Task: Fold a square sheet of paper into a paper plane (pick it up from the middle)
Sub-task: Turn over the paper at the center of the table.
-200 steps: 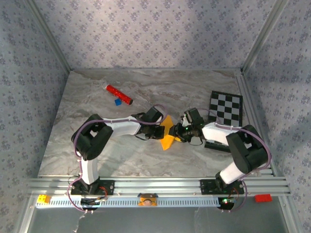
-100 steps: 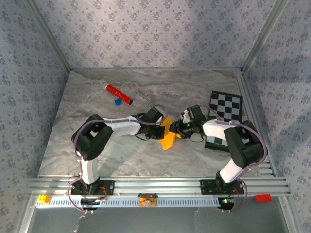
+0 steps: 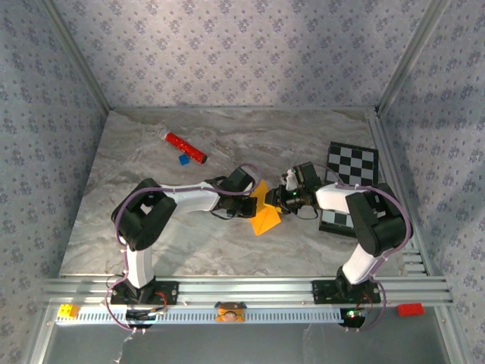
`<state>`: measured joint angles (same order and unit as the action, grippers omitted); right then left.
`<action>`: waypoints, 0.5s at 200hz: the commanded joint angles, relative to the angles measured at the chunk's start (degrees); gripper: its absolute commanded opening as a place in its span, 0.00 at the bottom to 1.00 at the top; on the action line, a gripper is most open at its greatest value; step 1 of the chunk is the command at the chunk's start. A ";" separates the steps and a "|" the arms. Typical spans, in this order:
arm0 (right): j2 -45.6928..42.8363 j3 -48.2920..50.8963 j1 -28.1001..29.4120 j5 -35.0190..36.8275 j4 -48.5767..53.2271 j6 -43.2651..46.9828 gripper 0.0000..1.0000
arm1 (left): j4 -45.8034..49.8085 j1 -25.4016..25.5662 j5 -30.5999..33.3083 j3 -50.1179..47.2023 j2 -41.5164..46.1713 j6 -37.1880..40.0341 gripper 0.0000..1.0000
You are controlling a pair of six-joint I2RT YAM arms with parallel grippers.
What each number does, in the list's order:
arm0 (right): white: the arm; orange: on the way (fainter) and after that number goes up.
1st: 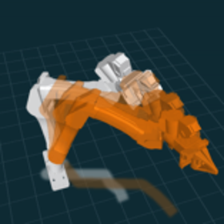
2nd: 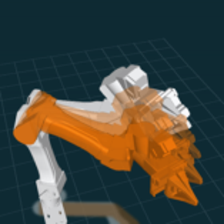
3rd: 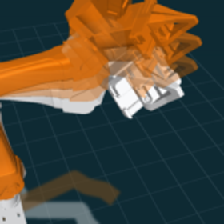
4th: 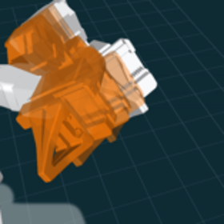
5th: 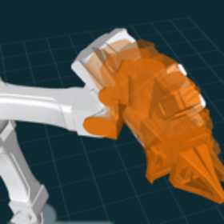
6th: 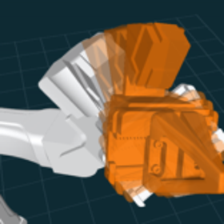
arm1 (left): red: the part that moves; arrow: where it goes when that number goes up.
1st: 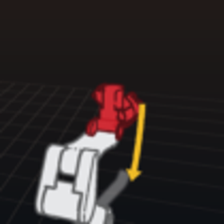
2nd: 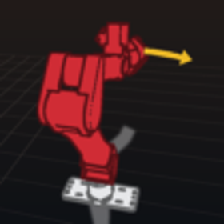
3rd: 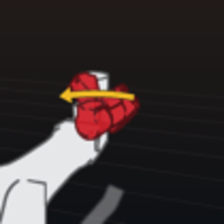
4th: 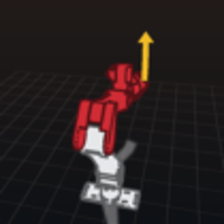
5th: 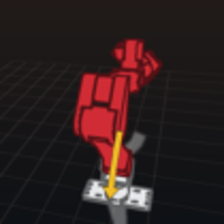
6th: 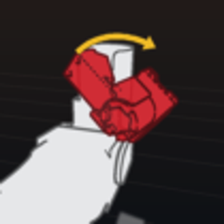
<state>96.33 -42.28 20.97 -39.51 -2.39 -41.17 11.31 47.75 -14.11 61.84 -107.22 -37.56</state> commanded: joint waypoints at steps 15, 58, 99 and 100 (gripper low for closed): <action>1.52 -0.92 -0.78 -1.87 0.83 2.03 0.31 | 1.69 0.75 0.49 -1.39 -1.24 -0.46 0.03; 2.37 -0.94 -1.13 -2.38 1.49 2.99 0.25 | 2.23 0.69 0.49 -1.32 -0.56 -0.40 0.03; 3.25 -0.91 -1.39 -2.86 0.86 3.11 0.16 | 2.27 0.69 0.33 -1.00 -0.12 -0.11 0.04; 3.29 -0.89 -1.38 -2.86 0.83 3.11 0.16 | 2.29 0.73 0.32 -1.06 -0.11 -0.13 0.04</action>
<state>98.72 -42.41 20.10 -40.77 -1.93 -39.27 11.33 47.75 -14.11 61.82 -107.20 -37.56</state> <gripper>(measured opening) 0.182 0.046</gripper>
